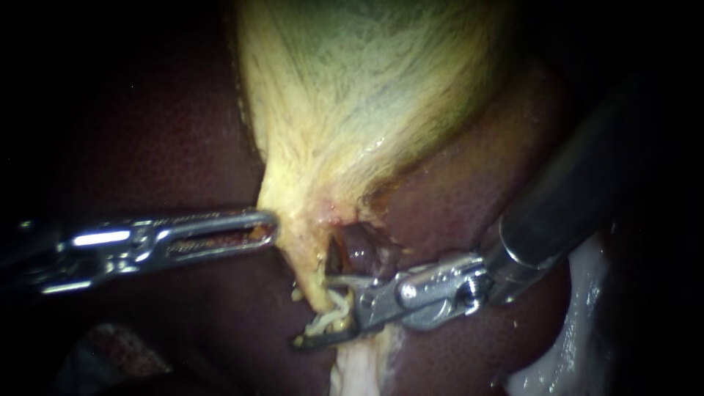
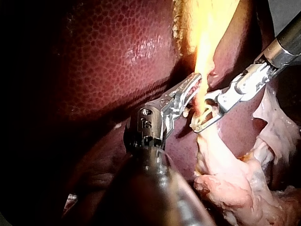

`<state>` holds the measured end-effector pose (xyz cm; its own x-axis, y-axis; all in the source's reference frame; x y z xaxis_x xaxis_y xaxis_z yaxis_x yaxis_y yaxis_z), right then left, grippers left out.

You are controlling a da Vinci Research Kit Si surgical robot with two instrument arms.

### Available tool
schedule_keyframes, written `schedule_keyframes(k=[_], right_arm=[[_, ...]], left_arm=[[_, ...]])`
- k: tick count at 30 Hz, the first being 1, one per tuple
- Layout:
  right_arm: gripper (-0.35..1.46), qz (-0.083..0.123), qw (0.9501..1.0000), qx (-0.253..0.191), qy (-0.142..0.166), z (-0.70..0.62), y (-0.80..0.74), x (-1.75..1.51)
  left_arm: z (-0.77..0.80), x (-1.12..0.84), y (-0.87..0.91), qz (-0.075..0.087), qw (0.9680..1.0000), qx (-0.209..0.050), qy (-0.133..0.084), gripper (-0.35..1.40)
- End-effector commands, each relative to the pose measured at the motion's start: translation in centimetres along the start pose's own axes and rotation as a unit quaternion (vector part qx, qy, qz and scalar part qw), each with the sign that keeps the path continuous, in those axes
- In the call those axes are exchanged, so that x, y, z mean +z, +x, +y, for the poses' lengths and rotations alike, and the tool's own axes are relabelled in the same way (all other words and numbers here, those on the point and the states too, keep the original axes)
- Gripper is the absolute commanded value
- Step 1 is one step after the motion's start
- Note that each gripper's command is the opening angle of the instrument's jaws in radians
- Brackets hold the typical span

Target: Clipping second clip left tube

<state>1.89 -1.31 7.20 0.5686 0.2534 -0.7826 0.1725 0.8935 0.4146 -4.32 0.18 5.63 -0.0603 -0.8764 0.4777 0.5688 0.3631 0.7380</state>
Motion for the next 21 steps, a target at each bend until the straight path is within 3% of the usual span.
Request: schedule_keyframes(k=[1, 2, 4, 5, 8, 21], right_arm=[[0.26, -0.002, 1.0, 0.0, 0.0, 0.01, 0.0, -0.03], [0.13, -0.004, 1.0, 0.0, 0.001, 0.0, -0.01, -0.05], [-0.31, -0.008, 0.9998, 0.015, 0.002, 0.0, -0.02, -0.1], [-0.35, -0.012, 0.9997, 0.022, 0.003, 0.0, -0.02, -0.12], [-0.35, -0.031, 0.9992, 0.023, 0.006, 0.02, -0.03, -0.14], [-0.35, -0.033, 0.9992, 0.021, 0.006, 0.01, -0.07, -0.14]], left_arm=[[0.0, 0.0, 0.0, 0.0, 1.0, 0.0, 0.0, -0.35], [0.0, 0.0, 0.0, 0.0, 1.0, 0.0, 0.0, -0.35], [0.0, 0.0, 0.0, 0.0, 1.0, 0.0, 0.0, -0.35], [0.0, 0.01, 0.0, 0.0, 1.0, 0.0, 0.0, -0.35], [0.0, 0.01, 0.0, 0.0, 1.0, 0.0, 0.0, -0.35], [0.0, 0.05, 0.0, 0.0, 1.0, 0.0, 0.001, -0.35]])
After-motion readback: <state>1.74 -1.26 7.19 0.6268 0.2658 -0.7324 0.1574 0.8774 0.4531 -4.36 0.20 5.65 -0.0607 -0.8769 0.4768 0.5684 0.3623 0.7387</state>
